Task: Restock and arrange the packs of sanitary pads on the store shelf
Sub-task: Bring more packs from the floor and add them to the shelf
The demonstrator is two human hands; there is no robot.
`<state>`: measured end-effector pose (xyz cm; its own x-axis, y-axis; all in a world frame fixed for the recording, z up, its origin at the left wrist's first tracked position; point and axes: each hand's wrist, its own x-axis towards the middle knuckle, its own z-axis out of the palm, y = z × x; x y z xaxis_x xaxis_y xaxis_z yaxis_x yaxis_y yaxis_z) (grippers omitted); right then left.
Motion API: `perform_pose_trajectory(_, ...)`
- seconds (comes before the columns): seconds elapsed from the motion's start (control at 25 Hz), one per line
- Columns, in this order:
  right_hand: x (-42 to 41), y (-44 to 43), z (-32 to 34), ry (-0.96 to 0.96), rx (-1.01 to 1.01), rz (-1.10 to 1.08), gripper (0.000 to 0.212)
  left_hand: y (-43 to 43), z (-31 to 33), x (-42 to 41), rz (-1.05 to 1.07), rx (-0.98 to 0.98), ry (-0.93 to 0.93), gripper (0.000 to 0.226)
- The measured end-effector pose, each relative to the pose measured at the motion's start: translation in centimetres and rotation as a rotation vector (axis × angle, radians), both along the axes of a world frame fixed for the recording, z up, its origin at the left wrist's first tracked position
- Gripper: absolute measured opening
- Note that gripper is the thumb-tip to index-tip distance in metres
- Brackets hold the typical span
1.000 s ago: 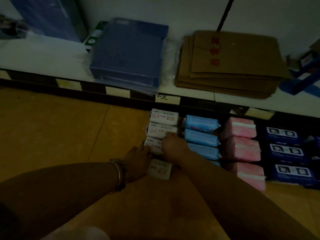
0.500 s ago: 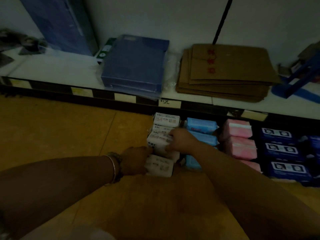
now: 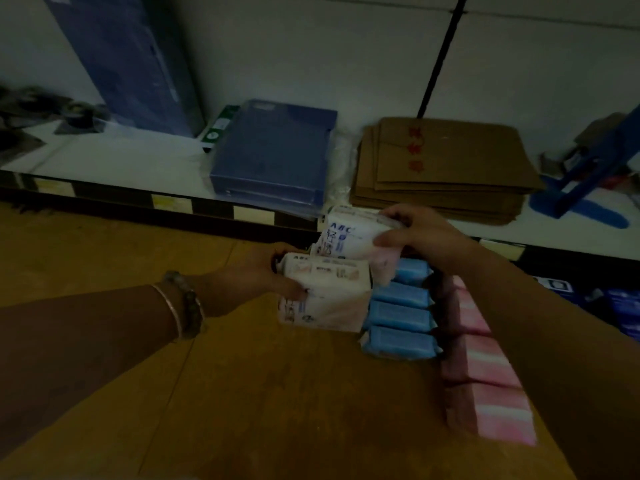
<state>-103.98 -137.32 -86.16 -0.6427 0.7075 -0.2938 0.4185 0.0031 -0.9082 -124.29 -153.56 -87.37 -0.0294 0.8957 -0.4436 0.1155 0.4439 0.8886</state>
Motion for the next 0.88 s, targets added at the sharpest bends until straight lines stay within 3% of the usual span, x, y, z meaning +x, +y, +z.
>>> perform_pose_trajectory(0.2, 0.9, 2.0, 2.9, 0.295, -0.069, -0.092, 0.032, 0.2, 2.5, -0.8, 0.080, 0.077, -0.270, 0.059)
perform_pose_trajectory(0.36, -0.7, 3.2, 3.0, 0.438, -0.078, -0.132, 0.035, 0.9, 2.9, -1.0, 0.139, 0.123, -0.400, 0.076)
perform_pose_trajectory(0.6, -5.3, 2.7, 1.5, 0.495, -0.110, -0.268, 0.039, 2.7, 1.1, -1.7, 0.191, 0.099, -0.469, 0.077)
perform_pose_trajectory(0.72, -5.5, 1.2, 1.6, 0.447, -0.120, -0.416, 0.035, 3.2, 1.0, -1.4, 0.252, 0.081, -0.496, 0.072)
perform_pose_trajectory(0.88, -4.6, -1.9, 2.0, 0.393, -0.090, -0.465, 0.036, 1.9, 1.8, -0.7, 0.221, 0.020, -0.578, 0.082)
